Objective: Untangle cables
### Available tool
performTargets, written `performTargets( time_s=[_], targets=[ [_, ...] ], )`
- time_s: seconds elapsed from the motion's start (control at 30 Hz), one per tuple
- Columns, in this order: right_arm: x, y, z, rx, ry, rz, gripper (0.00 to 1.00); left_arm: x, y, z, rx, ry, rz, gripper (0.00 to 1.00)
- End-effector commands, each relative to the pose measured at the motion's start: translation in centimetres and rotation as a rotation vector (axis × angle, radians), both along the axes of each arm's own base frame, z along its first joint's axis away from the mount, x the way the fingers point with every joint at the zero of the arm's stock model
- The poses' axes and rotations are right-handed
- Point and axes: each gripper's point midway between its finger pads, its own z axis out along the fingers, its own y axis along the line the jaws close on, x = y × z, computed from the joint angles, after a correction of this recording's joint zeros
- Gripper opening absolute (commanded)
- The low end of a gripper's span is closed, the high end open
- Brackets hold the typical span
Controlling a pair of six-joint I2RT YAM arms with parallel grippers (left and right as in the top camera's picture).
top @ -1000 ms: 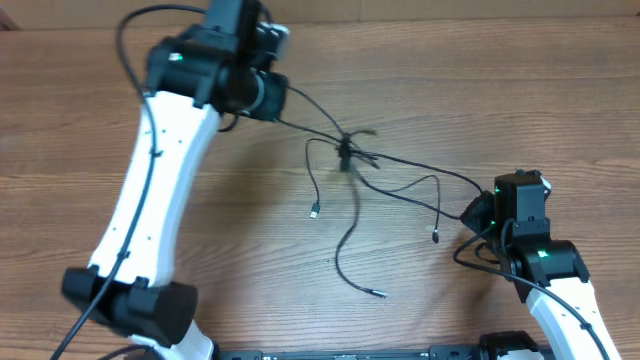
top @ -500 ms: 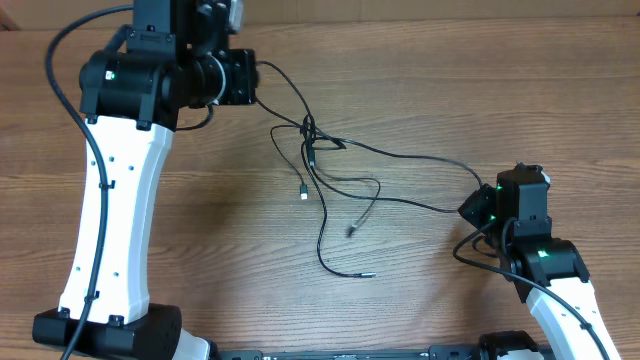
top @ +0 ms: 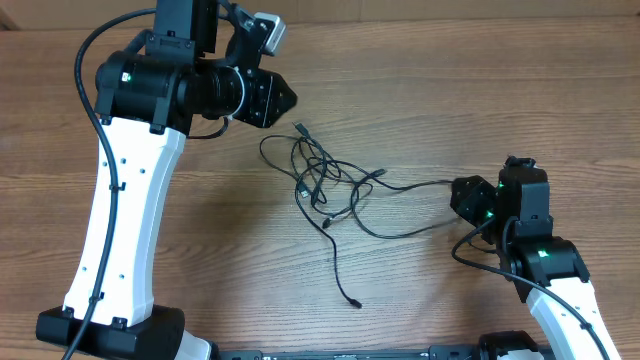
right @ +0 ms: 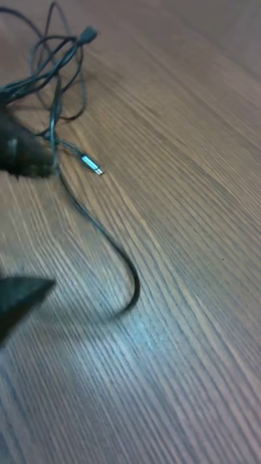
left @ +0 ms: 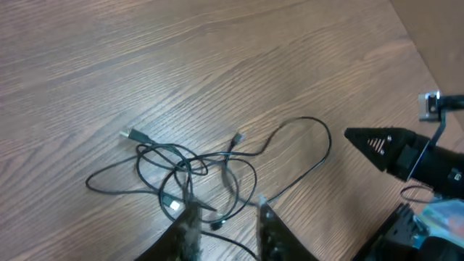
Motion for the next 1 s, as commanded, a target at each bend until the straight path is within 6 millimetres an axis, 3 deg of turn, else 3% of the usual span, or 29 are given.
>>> performTargets(
  time_s=[0.0,0.23,0.5,0.73,0.87,0.97],
  targets=[
    [0.3,0.1,0.7,0.004,-0.022,0.004,0.49,-0.6,-0.9,0.2,0.007,-0.024,-0.053,0.60],
    [0.3,0.1,0.7,0.004,-0.022,0.005,0.55,-0.1,-1.2,-1.9,0.047,0.025,-0.046,0.68],
    [0.2,0.1,0.6,0.004,-0.017,0.005,0.56,2.5,-2.8,-7.5,0.043,0.197,0.027,0.67],
    [-0.1,0.0,0.3,0.003,-0.001,0.005,0.56,4.2,-5.6,-15.5,0.054,0.434,0.119,0.63],
    [-0.1,0.0,0.3,0.002,0.000,0.004,0.56,3.8,-7.1,-22.1,0.115,0.591,0.122,0.61],
    [-0.1,0.0,0.3,0.002,0.000,0.005,0.56,2.9,-7.5,-25.1,0.152,0.674,0.121,0.56]
  ],
)
